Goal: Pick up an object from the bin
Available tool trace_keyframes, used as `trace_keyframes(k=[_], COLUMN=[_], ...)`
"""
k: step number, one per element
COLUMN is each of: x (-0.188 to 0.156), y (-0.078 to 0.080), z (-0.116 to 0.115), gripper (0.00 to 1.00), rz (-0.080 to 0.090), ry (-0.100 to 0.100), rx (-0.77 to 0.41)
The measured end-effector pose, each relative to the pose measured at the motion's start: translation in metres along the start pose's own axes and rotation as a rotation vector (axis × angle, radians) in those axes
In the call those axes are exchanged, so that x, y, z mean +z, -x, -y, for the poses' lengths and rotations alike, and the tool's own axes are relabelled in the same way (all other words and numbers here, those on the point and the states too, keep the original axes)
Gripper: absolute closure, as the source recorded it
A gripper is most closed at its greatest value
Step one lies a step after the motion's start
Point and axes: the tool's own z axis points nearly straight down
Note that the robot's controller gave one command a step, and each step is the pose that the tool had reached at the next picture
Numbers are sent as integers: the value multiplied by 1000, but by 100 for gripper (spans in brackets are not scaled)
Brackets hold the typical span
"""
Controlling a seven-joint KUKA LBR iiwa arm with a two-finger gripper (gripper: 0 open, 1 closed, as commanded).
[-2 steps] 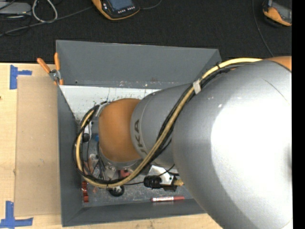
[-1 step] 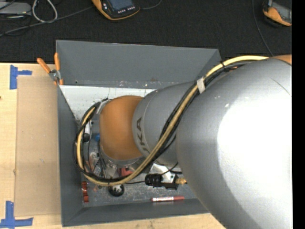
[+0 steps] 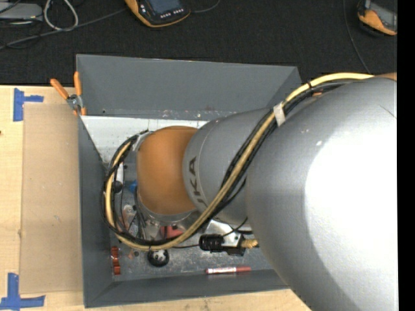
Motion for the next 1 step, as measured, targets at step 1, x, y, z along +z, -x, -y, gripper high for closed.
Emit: trace_keyframes(k=[1], x=[-43], y=[-1], z=[2], gripper=[100], rz=[-4], ry=[-7], rx=[-2])
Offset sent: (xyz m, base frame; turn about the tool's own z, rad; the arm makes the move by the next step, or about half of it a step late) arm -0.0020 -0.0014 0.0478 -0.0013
